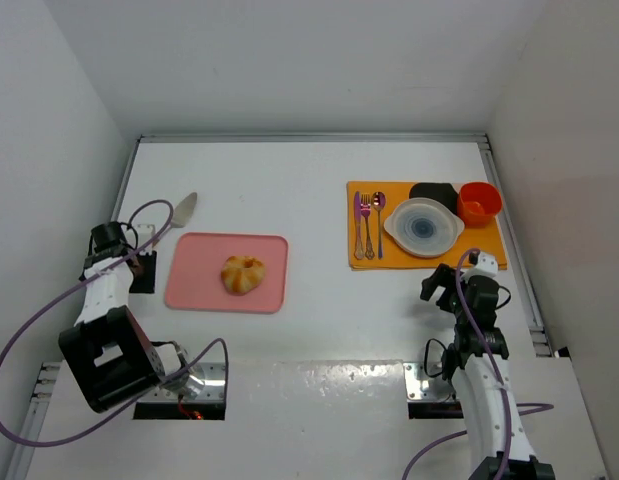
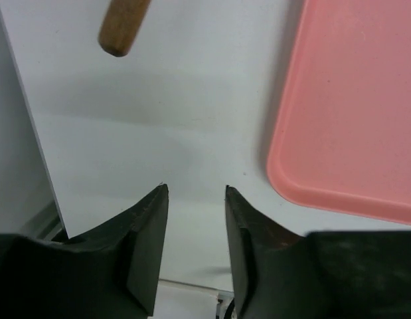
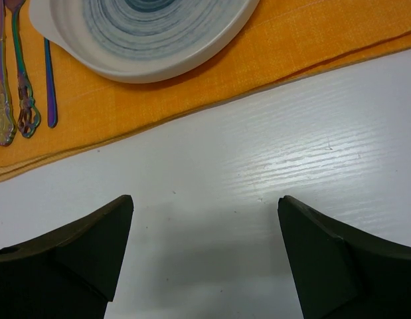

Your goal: Place the bread

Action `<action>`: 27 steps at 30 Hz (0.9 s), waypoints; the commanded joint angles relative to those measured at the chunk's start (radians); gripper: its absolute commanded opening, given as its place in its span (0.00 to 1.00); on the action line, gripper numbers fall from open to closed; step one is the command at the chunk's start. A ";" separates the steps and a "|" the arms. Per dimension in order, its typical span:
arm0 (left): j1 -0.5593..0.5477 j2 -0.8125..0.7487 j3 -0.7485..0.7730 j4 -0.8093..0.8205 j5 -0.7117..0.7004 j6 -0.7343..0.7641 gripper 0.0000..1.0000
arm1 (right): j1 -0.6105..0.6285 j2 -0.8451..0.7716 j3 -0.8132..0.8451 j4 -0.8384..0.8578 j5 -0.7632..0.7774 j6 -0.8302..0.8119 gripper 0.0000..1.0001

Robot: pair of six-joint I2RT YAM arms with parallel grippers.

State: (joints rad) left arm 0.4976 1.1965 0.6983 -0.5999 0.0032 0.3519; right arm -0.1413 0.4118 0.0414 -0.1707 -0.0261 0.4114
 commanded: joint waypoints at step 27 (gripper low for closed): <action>-0.110 0.636 0.733 -0.279 0.204 0.308 0.73 | 0.323 0.442 0.413 -0.043 0.000 -0.089 0.78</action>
State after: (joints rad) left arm 0.4099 1.7893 1.3651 -0.8265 0.1661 0.6014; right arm 0.1204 0.7864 0.3931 -0.2420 -0.0608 0.3382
